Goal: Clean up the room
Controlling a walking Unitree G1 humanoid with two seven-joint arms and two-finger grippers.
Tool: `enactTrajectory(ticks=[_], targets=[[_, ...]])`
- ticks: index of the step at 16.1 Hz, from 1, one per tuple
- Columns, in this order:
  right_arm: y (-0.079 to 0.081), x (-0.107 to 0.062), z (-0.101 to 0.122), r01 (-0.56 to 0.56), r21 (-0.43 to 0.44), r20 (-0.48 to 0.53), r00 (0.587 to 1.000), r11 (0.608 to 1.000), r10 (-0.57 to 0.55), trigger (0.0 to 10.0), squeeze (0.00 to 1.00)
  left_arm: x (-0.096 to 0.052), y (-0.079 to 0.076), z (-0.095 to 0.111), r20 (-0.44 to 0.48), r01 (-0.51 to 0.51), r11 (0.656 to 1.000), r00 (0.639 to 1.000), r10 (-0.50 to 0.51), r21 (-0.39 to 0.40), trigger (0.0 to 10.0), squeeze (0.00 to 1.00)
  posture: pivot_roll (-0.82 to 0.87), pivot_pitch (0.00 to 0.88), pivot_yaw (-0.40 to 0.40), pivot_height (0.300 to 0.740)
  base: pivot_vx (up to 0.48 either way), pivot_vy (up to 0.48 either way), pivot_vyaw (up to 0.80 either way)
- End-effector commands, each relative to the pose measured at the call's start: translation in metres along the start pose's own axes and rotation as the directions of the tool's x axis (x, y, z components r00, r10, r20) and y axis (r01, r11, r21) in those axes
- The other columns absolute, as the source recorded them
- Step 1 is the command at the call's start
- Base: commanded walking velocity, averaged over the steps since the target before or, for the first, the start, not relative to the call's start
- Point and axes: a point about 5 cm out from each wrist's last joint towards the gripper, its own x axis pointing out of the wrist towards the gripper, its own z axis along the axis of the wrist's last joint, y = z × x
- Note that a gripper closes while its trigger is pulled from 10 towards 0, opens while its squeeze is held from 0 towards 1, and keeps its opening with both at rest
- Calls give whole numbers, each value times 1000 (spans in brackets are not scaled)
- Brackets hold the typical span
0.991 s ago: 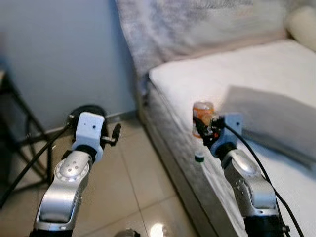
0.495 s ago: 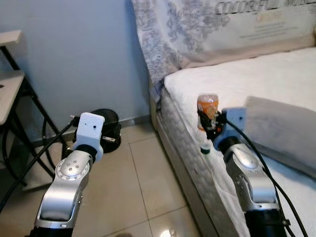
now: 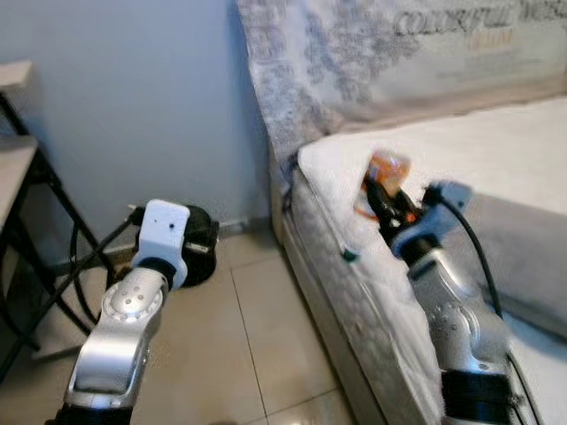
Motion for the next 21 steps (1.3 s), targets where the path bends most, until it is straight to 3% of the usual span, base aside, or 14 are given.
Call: enactTrajectory(ticks=[1, 2, 3, 4, 5, 6, 7, 8, 10, 16, 18, 19, 21], targets=[[0, 3, -4, 10, -127, -66, 998, 992, -19, 10000, 0, 0, 3, 2, 7, -8, 1000, 1000, 8, 9, 10000, 0, -67, 0, 18, 740, 304, 0, 0], [0, 4, -5, 1, -254, -64, 998, 967, -18, 10000, 0, 0, 3, 2, 8, -9, 1000, 1000, 9, 11, 10000, 0, -63, 0, 17, 740, 307, 0, 0], [1, 5, -3, -1, -249, -39, 999, 968, -9, 10000, 0, 0, 3, 2, 9, -9, 1000, 1000, 9, 11, 10000, 0, -63, 0, 17, 740, 307, 0, 0], [2, 11, 6, 47, -308, 60, 998, 950, -30, 10000, 0, 0, 3, 3, 12, -11, 1000, 1000, 10, 12, 10000, 0, -63, 0, 17, 740, 307, 0, 0], [-2, 12, 5, 108, -338, 46, 994, 935, -98, 10000, 0, 0, 3, 3, 13, -11, 1000, 1000, 11, 11, 10000, 0, -62, 0, 16, 740, 307, 0, 0], [0, 10, -2, 6, -231, -53, 998, 973, -18, 10000, 0, 0, 3, 3, 13, -11, 1000, 1000, 11, 11, 10000, 0, -62, 0, 16, 740, 307, 0, 0], [2, 6, -5, -52, -182, -69, 997, 982, 40, 10000, 0, 0, 3, 3, 14, -11, 1000, 1000, 11, 10, 10000, 0, -58, 0, 13, 740, 307, 0, 0], [-1, 5, -6, -23, -207, -62, 998, 978, 11, 10000, 0, 0, 3, 3, 14, -11, 1000, 1000, 11, 10, 10000, 0, -58, 0, 13, 740, 307, 0, 0], [-3, 4, -7, 6, -353, -33, 999, 935, -19, 10000, 0, 0, 3, 3, 16, -11, 1000, 1000, 11, 11, 10000, 0, -56, 0, 13, 740, 307, 0, 800], [2, 3, -8, -35, -214, -39, 999, 976, 27, 10000, 0, 0, 3, 3, 21, -7, 1000, 1000, 7, 15, 10000, 0, -51, 0, 11, 740, 307, 0, 744], [2, 4, -6, -29, -214, -29, 999, 976, 23, 10000, 0, 0, 2, 4, 22, -6, 1000, 1000, 6, 16, 10000, 0, -51, 0, 11, 740, 307, 0, 0], [2, 4, -3, -19, -157, -11, 1000, 987, 17, 10000, 0, 0, 3, 4, 23, -5, 1000, 1000, 5, 16, 10000, 0, -51, 0, 11, 740, 307, 0, 0], [1, 5, -1, 20, -174, -2, 1000, 985, -21, 10000, 0, 1, 3, 4, 26, -5, 1000, 1000, 5, 18, 10000, 0, -51, 0, 12, 740, 304, 0, 0]])
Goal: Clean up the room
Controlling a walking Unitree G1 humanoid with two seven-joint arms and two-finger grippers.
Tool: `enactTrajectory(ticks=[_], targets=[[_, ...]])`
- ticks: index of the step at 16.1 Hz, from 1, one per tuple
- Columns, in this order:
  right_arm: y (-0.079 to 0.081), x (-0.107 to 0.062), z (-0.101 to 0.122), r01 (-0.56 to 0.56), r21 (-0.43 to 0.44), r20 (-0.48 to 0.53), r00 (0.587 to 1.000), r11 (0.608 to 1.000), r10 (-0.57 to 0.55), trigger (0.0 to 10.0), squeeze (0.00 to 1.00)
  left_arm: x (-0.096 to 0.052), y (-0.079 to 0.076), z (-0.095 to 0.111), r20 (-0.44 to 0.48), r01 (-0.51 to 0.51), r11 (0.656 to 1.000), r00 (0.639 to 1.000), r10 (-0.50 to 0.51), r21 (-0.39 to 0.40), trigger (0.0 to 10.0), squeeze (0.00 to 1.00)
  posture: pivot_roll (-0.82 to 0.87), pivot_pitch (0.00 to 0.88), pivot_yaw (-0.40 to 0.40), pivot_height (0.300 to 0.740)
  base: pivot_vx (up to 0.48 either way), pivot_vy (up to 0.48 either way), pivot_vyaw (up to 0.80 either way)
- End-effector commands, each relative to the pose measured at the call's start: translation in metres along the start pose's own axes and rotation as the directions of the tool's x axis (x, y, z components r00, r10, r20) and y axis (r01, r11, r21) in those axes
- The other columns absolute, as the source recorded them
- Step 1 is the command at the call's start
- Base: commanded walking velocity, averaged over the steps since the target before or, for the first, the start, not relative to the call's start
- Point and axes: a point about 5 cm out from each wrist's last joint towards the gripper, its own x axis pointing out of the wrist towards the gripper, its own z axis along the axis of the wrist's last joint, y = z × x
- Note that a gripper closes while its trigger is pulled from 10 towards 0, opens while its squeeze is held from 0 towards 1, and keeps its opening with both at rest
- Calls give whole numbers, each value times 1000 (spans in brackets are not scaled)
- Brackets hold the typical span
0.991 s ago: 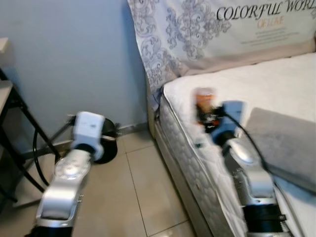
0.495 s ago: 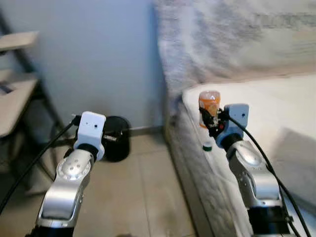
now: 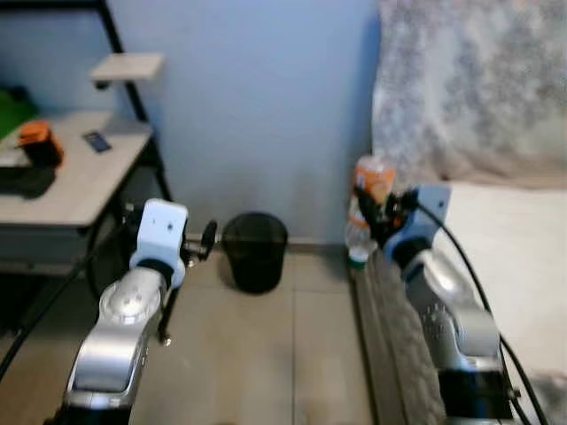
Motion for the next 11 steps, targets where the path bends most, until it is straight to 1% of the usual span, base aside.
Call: enactTrajectory(ticks=[1, 2, 3, 4, 5, 6, 7, 8, 9, 11], targets=[[5, 3, 1, 10, -9, -8, 1000, 1000, -10, 10000, 0, 0, 7, 3, 7, -15, 1000, 1000, 14, 15, 10000, 0, -50, 0, 11, 740, 307, 0, 0], [2, 3, -2, 25, -10, -17, 1000, 1000, -25, 10000, 0, 1, 8, 4, 12, -14, 1000, 1000, 14, 17, 10000, 0, -47, 0, 9, 740, 311, 0, 0], [-1, 3, -4, 52, -33, -32, 998, 998, -53, 10000, 0, 1, 8, 4, 15, -13, 1000, 1000, 12, 18, 10000, 0, -46, 0, 9, 740, 307, 0, 0], [-3, 3, -3, 60, -26, -9, 998, 998, -61, 10000, 0, 2, 9, 5, 23, -10, 1000, 1000, 10, 17, 10000, 0, -46, 0, 9, 740, 307, 0, 0], [-3, 3, -4, 60, -1, -15, 998, 998, -60, 10000, 0, 2, 9, 6, 26, -8, 1000, 1000, 8, 17, 10000, 0, -44, 0, 8, 740, 304, 0, 0], [-2, 4, -4, 58, -8, -19, 998, 998, -59, 10000, 0, 3, 9, 6, 26, -8, 1000, 1000, 7, 19, 10000, 0, -44, 0, 9, 740, 307, 0, -587], [-3, 5, -2, 69, -43, 0, 998, 997, -69, 10000, 0, 3, 10, 6, 27, -9, 1000, 1000, 9, 20, 10000, 0, -45, 0, 9, 740, 311, 0, -763], [-4, 6, 0, 105, -140, 40, 994, 984, -101, 10000, 0, 3, 11, 6, 27, -10, 1000, 1000, 9, 20, 10000, 0, -44, 0, 10, 740, 307, 0, -763], [-5, 6, 2, 151, -161, 79, 987, 975, -140, 10000, 0, 4, 11, 6, 27, -10, 1000, 1000, 9, 20, 10000, 0, -45, 0, 11, 740, 307, 0, -650], [-5, 7, 1, 172, -121, 83, 983, 978, -163, 10000, 0, 4, 11, 6, 28, -10, 1000, 1000, 9, 20, 10000, 0, -45, 0, 11, 740, 307, 0, -609]])
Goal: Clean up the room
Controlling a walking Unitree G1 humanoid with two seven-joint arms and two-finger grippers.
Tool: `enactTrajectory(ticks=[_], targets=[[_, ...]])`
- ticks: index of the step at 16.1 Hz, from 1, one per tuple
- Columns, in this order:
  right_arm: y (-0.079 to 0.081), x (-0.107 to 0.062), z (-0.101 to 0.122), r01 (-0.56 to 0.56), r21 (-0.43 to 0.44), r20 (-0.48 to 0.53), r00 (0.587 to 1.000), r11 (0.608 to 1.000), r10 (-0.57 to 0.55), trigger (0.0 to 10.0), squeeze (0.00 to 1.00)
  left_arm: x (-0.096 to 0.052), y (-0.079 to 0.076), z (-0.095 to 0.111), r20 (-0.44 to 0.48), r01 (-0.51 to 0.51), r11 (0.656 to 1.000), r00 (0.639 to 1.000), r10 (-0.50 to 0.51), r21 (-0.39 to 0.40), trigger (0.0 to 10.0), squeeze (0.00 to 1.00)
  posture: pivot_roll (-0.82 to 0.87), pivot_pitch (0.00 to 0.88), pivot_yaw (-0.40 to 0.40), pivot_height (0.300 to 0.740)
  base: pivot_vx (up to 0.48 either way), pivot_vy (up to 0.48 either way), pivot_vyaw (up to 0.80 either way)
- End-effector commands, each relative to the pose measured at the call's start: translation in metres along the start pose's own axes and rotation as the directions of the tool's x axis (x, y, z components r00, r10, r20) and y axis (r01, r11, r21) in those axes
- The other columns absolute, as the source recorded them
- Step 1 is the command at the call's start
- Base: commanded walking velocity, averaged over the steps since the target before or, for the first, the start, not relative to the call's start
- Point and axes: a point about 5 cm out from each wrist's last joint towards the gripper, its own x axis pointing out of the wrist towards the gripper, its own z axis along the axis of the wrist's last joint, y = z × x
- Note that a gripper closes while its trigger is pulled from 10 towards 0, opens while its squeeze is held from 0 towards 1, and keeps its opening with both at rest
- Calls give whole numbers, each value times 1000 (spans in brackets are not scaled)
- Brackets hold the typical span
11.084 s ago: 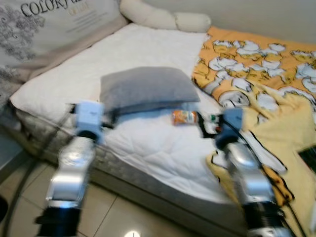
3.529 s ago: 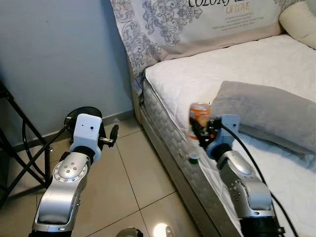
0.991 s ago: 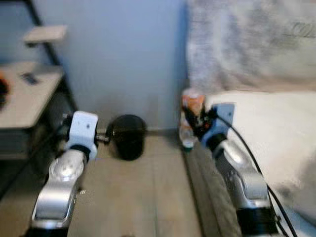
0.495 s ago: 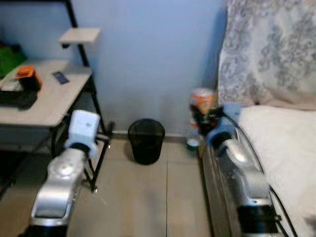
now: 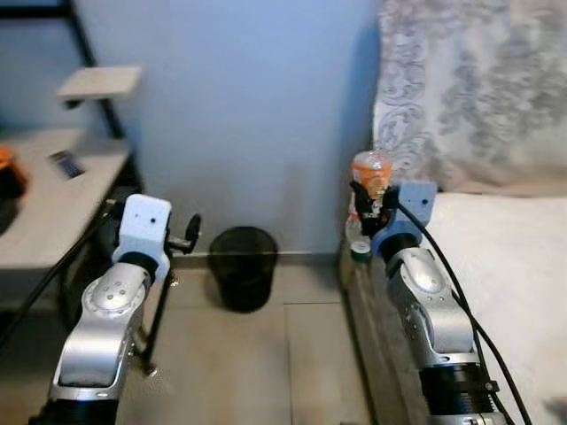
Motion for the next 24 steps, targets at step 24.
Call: enactTrajectory(ticks=[24], targets=[[-1, -8, -16, -122, 57, -115, 985, 991, 128, 10000, 0, 4, -8, 4, 10, 44, 998, 999, -45, 34, 10000, 0, -35, 0, 10, 740, 307, 0, 180]])
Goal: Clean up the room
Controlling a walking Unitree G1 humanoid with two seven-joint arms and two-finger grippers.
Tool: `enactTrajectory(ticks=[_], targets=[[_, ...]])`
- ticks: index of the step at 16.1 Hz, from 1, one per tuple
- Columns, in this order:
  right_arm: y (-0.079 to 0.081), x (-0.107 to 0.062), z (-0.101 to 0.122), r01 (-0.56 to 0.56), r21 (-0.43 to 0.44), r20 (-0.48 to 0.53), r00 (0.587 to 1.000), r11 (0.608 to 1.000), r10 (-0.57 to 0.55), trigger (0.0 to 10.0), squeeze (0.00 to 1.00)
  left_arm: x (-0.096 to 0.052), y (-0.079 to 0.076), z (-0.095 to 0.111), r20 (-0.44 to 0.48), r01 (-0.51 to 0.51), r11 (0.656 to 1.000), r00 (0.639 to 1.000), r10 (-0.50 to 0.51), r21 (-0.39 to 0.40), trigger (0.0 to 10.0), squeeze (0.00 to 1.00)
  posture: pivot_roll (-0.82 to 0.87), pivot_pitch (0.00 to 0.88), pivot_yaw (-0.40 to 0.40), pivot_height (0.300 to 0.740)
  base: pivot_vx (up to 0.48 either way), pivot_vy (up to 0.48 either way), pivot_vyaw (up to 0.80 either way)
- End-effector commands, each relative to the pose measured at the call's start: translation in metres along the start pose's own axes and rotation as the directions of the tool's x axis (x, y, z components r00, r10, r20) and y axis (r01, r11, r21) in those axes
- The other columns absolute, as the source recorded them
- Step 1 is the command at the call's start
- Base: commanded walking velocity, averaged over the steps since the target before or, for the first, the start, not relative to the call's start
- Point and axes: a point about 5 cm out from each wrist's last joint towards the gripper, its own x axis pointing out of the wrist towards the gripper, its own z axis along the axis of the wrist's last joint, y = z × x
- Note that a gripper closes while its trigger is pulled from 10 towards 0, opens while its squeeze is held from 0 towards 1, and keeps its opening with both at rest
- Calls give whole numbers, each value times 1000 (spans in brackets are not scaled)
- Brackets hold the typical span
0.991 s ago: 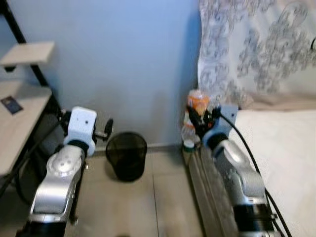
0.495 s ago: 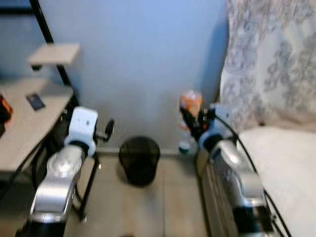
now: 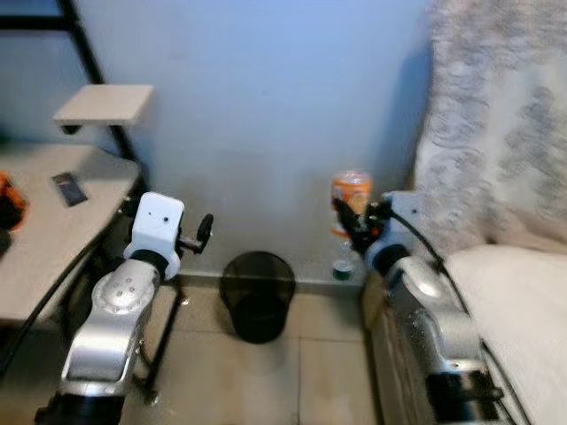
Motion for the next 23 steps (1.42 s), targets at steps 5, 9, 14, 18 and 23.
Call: enactTrajectory(ticks=[5, 9, 14, 18, 23], targets=[[5, 1, -2, -5, -13, 2, 1000, 1000, 5, 10000, 0, -2, 4, 0, 6, -29, 1000, 1000, 29, 8, 10000, 125, -37, 0, 9, 740, 307, 0, 0], [6, 1, -2, -11, -3, 3, 1000, 1000, 11, 10000, 0, -2, 4, 2, 30, -39, 999, 999, 39, -7, 10000, 110, -37, 0, 9, 740, 183, 0, 0], [7, 1, -3, -27, 21, -2, 1000, 999, 27, 10000, 0, -2, 1, 5, 54, -16, 1000, 998, 17, -7, 10000, 137, -37, 0, 10, 740, 294, 0, 0], [6, 0, -3, -18, 22, -5, 1000, 1000, 18, 10000, 0, -2, 2, 4, 42, 2, 1000, 999, -2, -11, 10000, 325, -35, 0, 9, 740, 334, 0, 584], [5, 1, -2, -14, 39, 2, 1000, 999, 14, 10000, 0, -2, 2, 3, 30, 9, 1000, 1000, -9, -4, 10000, 306, -34, 0, 9, 740, 379, 0, 0]])
